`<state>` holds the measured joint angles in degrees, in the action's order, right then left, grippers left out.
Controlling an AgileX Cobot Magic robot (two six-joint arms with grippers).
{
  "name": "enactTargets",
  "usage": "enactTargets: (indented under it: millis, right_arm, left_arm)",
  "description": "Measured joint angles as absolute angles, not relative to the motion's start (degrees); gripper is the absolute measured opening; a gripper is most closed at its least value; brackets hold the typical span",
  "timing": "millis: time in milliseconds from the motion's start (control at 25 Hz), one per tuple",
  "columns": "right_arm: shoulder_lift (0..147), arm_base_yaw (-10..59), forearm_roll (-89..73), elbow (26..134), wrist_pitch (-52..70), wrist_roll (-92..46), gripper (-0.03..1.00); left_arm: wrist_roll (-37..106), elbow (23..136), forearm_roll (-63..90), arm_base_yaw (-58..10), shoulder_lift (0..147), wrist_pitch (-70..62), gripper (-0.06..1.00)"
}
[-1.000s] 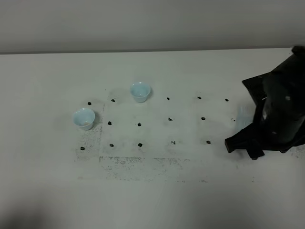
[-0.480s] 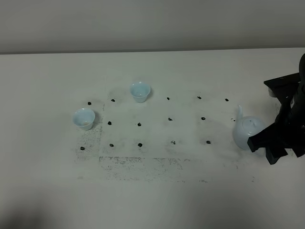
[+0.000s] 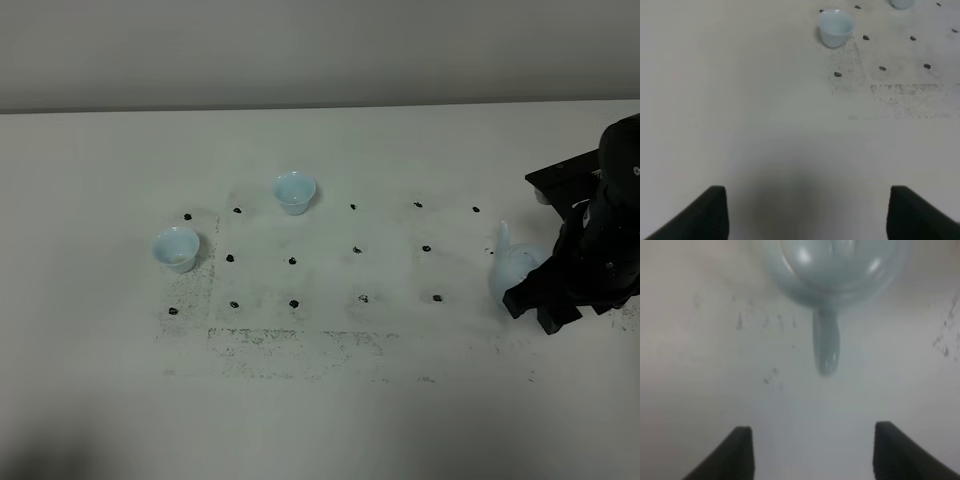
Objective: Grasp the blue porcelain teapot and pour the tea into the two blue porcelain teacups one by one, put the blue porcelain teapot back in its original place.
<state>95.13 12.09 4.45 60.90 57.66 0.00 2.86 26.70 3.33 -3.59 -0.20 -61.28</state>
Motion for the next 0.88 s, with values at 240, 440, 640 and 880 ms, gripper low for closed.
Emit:
enactTargets:
  millis: [240,440,640,880]
  right_arm:
    - [98.91,11.91,5.32,60.90,54.71,0.00,0.54]
    - [100.50,11.05,5.58,60.90,52.58,0.00,0.54]
    - [101.76,11.05,5.58,60.90,50.55,0.00,0.54]
    - [103.87,10.09,5.81,60.90,48.57,0.00,0.54]
  left_arm:
    - [2.86,26.70,3.33,-3.59,-0.20,-61.28,0.66]
    - [2.86,26.70,3.33,-3.59,-0.20,-61.28,0.66]
    - [2.86,26.70,3.33,-3.59,-0.20,-61.28,0.66]
    - [2.86,26.70,3.33,-3.59,-0.20,-61.28,0.66]
